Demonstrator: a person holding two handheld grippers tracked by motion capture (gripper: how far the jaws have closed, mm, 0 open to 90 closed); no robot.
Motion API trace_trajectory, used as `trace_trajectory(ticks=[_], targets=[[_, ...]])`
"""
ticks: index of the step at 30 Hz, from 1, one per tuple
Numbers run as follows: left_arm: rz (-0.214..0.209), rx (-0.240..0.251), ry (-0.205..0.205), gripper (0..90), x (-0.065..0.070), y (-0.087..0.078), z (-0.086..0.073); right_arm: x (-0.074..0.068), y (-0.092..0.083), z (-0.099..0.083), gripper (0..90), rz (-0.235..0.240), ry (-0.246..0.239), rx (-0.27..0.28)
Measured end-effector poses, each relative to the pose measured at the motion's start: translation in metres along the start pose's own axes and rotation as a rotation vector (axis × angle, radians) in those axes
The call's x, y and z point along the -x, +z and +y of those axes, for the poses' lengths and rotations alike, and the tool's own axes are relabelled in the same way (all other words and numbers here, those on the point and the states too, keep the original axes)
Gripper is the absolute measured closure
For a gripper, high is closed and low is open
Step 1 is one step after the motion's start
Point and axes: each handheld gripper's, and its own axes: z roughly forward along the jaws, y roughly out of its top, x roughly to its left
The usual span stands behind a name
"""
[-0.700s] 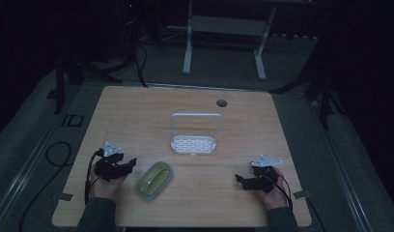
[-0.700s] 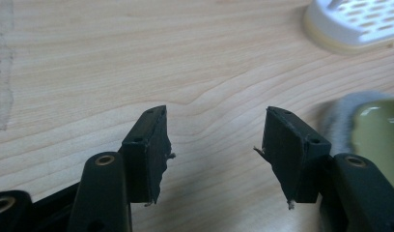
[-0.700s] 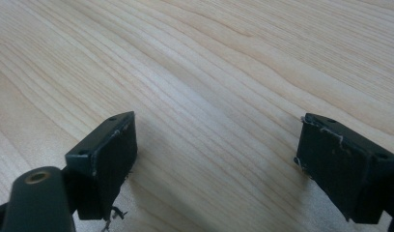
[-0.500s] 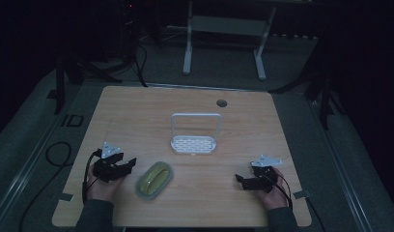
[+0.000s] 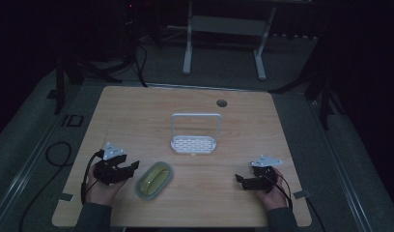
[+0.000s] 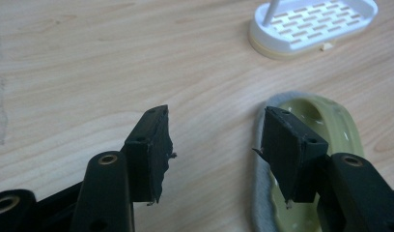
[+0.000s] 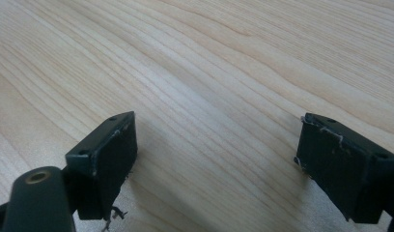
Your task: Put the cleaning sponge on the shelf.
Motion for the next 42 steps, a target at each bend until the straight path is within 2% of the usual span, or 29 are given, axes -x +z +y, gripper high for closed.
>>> trace_trajectory(ticks=[4,5,8,12,16,17,22,42], targets=[[-0.004,0.013,0.014,45.9,0.005,-0.003,0.0,0.0,0.0,0.0,14.0,-0.001,0.0,0.001],[-0.013,0.024,0.014,50.9,0.006,-0.004,0.0,0.0,0.0,0.0,14.0,-0.001,0.0,0.001],[-0.022,0.021,0.01,52.2,0.007,-0.005,0.0,0.0,0.0,0.0,14.0,-0.001,0.001,0.0],[-0.04,-0.002,0.03,51.5,0.014,-0.005,0.0,0.0,0.0,0.0,14.0,-0.001,0.001,0.001],[-0.043,-0.011,0.035,51.3,0.016,-0.005,0.001,0.0,0.0,0.0,14.0,-0.001,0.001,0.001],[-0.045,-0.028,0.034,51.3,0.017,-0.003,0.002,0.0,0.0,0.0,14.0,-0.001,0.001,0.001],[-0.064,-0.051,0.037,51.5,0.02,-0.001,0.005,0.0,0.0,0.0,14.0,-0.002,0.0,0.001],[-0.108,-0.114,0.082,54.6,0.034,-0.001,0.018,0.0,0.0,0.0,14.1,-0.002,0.002,0.0]])
